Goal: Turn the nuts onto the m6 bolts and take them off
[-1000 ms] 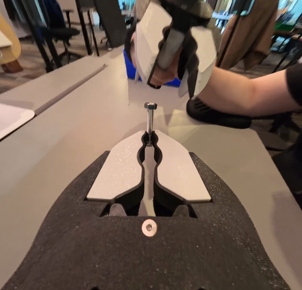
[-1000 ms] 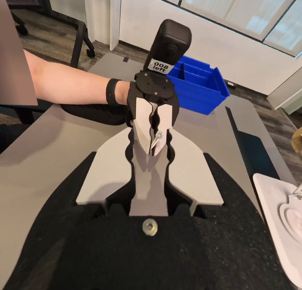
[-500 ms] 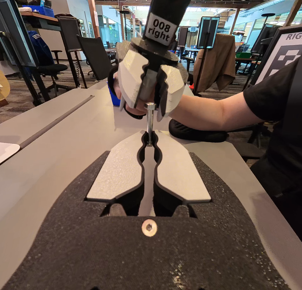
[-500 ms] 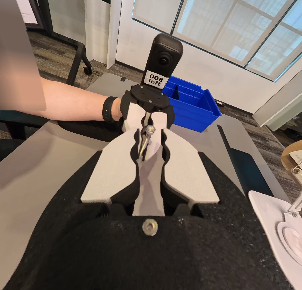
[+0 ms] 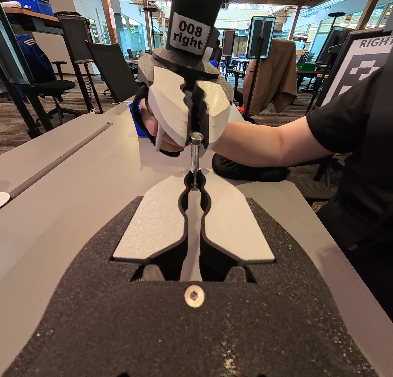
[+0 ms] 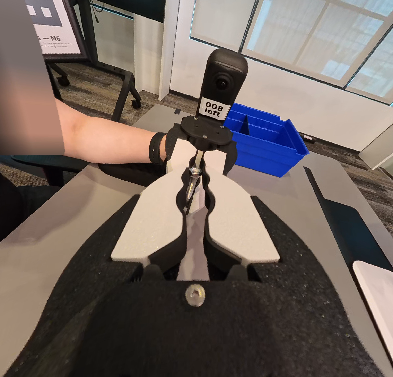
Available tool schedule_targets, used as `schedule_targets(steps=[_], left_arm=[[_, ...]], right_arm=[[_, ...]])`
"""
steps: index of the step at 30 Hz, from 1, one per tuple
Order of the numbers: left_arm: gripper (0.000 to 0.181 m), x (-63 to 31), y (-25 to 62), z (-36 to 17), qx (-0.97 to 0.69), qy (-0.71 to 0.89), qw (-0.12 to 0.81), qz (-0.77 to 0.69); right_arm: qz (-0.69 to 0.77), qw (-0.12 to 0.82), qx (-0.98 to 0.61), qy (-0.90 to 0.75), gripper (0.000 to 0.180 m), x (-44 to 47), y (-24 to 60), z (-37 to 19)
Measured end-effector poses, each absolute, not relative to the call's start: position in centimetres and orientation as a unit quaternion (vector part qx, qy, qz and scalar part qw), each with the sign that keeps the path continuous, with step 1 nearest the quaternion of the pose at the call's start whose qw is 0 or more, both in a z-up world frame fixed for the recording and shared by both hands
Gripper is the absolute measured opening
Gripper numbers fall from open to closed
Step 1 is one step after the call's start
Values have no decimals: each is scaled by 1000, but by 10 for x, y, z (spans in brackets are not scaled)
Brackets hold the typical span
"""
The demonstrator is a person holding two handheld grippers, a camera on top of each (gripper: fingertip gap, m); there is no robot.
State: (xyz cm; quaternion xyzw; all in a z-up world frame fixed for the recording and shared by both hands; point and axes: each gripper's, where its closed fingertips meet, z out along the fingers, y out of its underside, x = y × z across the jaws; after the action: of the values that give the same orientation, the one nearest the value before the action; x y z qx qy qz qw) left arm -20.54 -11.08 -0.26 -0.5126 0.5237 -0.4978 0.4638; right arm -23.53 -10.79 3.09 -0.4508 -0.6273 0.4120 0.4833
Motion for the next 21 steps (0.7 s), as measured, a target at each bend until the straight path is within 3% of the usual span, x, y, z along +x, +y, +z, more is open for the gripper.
schedule_targets(steps=[13, 21], left_arm=[[5, -201, -119, -11, -507, 559, 451, -477], [5, -207, -87, -3, -550, 502, 504, -438]], right_arm=[[486, 398, -459, -629, 11, -229, -120, 23], [450, 475, -493, -573, 11, -236, -90, 31]])
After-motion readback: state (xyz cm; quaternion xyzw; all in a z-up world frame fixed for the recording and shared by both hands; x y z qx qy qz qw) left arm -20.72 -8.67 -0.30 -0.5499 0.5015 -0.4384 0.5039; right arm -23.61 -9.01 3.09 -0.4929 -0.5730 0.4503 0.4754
